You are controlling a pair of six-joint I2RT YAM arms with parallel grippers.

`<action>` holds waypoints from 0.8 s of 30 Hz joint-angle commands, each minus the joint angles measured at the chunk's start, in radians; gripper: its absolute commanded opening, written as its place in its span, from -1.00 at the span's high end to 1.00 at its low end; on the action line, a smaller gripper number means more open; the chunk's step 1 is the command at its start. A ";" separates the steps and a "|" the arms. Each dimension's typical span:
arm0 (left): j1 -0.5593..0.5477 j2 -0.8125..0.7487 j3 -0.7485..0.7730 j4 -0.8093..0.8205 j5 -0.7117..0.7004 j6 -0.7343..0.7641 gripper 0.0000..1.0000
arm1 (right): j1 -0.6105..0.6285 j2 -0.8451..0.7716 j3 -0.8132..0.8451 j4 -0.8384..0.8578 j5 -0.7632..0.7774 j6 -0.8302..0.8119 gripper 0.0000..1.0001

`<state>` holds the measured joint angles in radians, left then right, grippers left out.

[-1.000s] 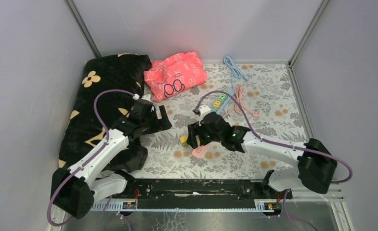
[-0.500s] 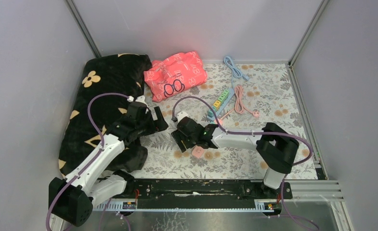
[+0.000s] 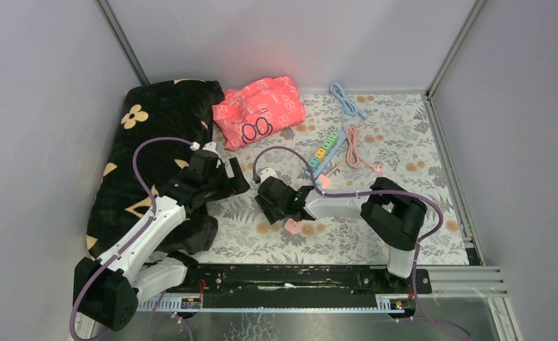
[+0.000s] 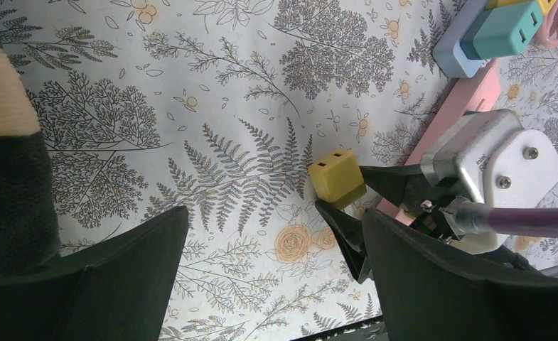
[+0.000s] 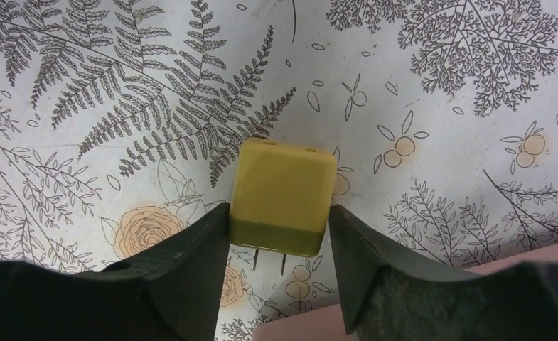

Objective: Insert the plug
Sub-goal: Adjust the plug at the center of the board.

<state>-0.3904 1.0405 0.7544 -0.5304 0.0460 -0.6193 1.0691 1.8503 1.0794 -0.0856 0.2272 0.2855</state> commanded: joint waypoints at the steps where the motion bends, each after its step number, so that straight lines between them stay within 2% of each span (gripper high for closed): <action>1: 0.008 0.003 -0.001 0.064 0.016 -0.003 -1.00 | 0.008 0.003 0.020 0.028 0.042 0.009 -0.15; 5: 0.008 0.013 -0.009 0.078 0.047 -0.008 -1.00 | 0.008 -0.022 0.013 0.038 0.028 0.008 0.06; 10: 0.012 0.021 0.002 0.081 0.098 -0.002 -1.00 | 0.008 -0.084 -0.014 0.068 -0.003 -0.018 0.18; 24: 0.025 0.021 0.088 0.044 0.328 0.016 -0.96 | 0.008 -0.339 -0.153 0.236 -0.153 -0.192 0.26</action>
<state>-0.3729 1.0668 0.7910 -0.5098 0.2554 -0.6186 1.0698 1.6066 0.9630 0.0399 0.1123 0.1841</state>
